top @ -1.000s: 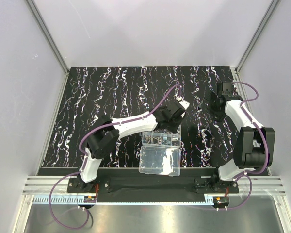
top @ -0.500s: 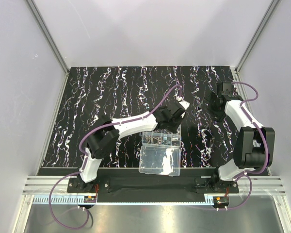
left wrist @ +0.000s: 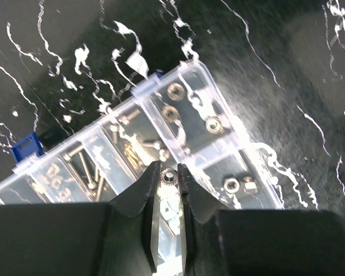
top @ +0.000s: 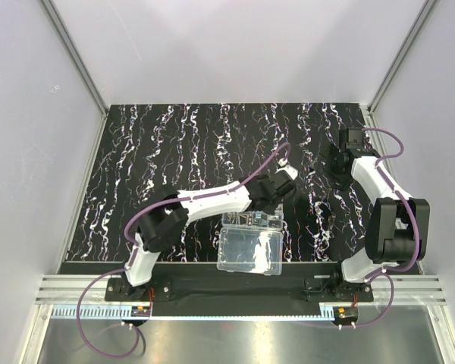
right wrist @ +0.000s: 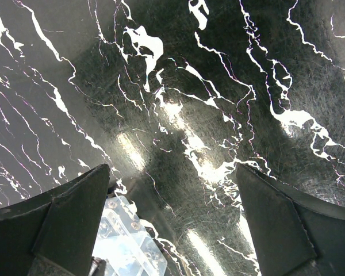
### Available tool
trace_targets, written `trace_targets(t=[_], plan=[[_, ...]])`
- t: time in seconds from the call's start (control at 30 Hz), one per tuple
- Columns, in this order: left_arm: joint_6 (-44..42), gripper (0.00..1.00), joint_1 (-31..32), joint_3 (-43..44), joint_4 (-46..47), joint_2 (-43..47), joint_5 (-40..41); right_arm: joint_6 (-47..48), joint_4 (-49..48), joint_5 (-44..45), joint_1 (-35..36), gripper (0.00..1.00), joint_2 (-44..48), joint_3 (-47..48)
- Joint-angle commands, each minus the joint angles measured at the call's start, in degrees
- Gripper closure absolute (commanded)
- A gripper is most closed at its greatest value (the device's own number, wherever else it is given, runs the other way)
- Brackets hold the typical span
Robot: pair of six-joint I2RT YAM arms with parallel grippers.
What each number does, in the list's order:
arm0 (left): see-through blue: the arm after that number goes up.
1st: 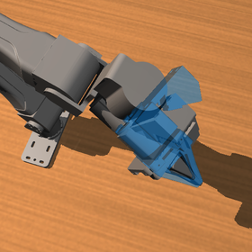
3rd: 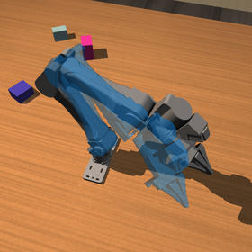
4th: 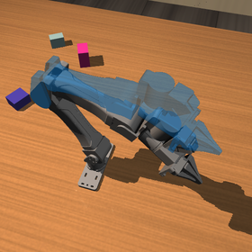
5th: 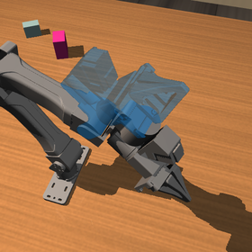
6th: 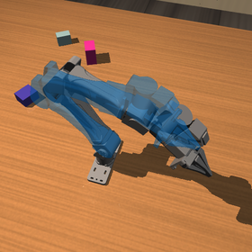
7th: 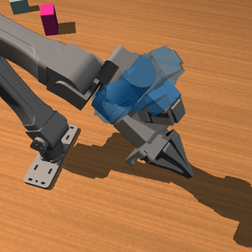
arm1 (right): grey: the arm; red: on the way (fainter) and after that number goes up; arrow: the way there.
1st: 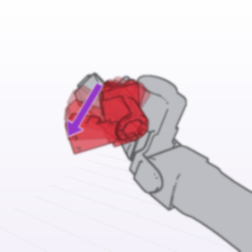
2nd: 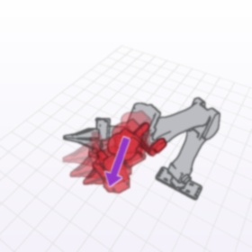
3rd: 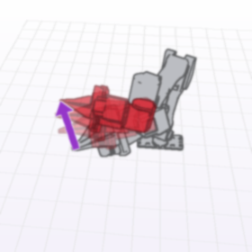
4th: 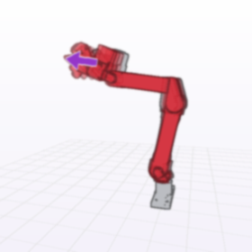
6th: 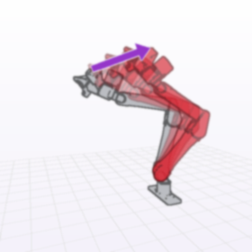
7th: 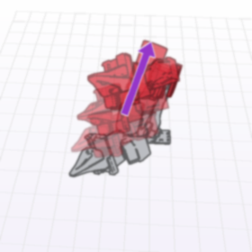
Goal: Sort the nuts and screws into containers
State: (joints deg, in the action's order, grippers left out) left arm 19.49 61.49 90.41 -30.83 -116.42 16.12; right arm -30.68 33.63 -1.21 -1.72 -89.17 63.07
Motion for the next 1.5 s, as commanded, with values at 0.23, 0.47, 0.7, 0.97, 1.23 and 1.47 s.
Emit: trace_targets(t=[0.23, 0.47, 0.7, 0.97, 1.23, 1.47], plan=[[-0.7, 0.89, 2.8, 1.9, -2.0, 3.9, 4.0, 0.6, -0.1, -0.5, -0.1, 0.0, -0.3, 0.8], [-0.1, 0.88, 4.5, 2.1, -2.4, 3.5, 3.4, 0.5, 0.6, -0.1, -0.1, 0.0, -0.2, 1.0], [0.3, 0.89, 5.2, 2.2, -2.0, 3.0, 2.3, 1.1, 1.2, -0.6, -0.1, 0.0, -1.7, 2.2], [-0.2, 0.89, 5.5, 2.5, -1.2, 2.4, 1.0, 1.0, 0.6, -1.7, -0.1, 0.0, -2.4, 1.9], [-0.7, 0.89, 5.5, 2.4, -0.4, 2.2, -0.7, 1.1, 0.2, -2.5, -0.1, 0.0, -2.5, 1.5], [-0.2, 0.89, 5.0, 2.2, -0.2, 2.4, -2.1, 1.1, 0.2, -2.6, -0.1, 0.0, -2.5, 1.5]])
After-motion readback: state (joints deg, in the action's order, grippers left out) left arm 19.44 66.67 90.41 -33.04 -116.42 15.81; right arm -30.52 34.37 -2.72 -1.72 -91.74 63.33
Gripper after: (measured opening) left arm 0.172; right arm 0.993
